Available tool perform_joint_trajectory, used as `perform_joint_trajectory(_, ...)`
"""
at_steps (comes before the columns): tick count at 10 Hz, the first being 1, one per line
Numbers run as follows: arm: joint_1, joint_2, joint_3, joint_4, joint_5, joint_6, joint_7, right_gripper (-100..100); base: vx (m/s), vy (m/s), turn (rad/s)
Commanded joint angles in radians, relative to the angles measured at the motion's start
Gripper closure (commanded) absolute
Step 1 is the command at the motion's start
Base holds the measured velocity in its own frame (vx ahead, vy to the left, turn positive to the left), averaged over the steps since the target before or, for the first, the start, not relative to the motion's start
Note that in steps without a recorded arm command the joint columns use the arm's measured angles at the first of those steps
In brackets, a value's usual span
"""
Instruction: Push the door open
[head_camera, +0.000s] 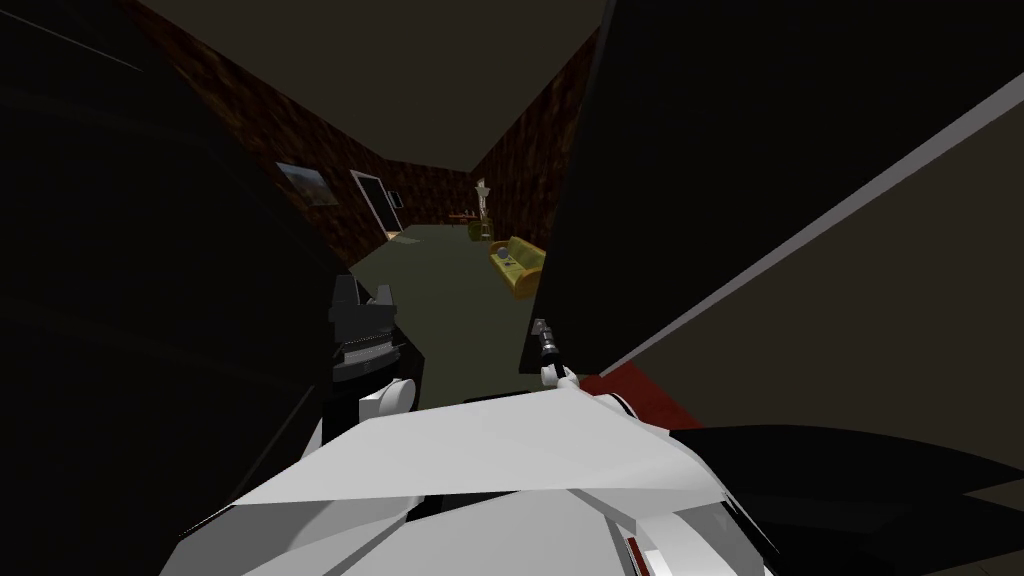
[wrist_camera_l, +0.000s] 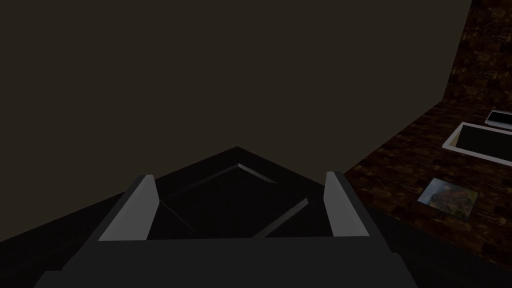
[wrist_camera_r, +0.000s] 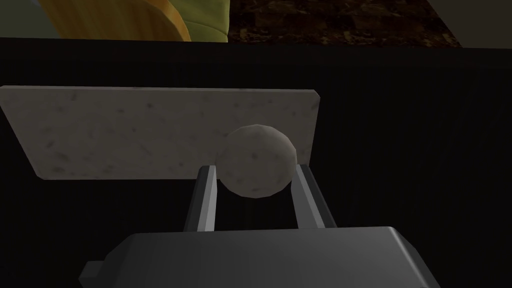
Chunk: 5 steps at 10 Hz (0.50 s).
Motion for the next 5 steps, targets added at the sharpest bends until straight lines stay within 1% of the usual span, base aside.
perform_joint_trajectory(1,-0.024,-0.009,-0.010,0.036,-0.006,-0.023,0.000,100,0.068,0.027,-0.001)
perform_joint_trajectory(2,-0.023,-0.010,-0.025,0.036,-0.014,-0.022,0.007,100,0.122,0.047,-0.019)
perform_joint_trajectory(5,-0.023,-0.013,-0.050,0.038,-0.028,-0.021,0.018,100,0.186,0.095,-0.073)
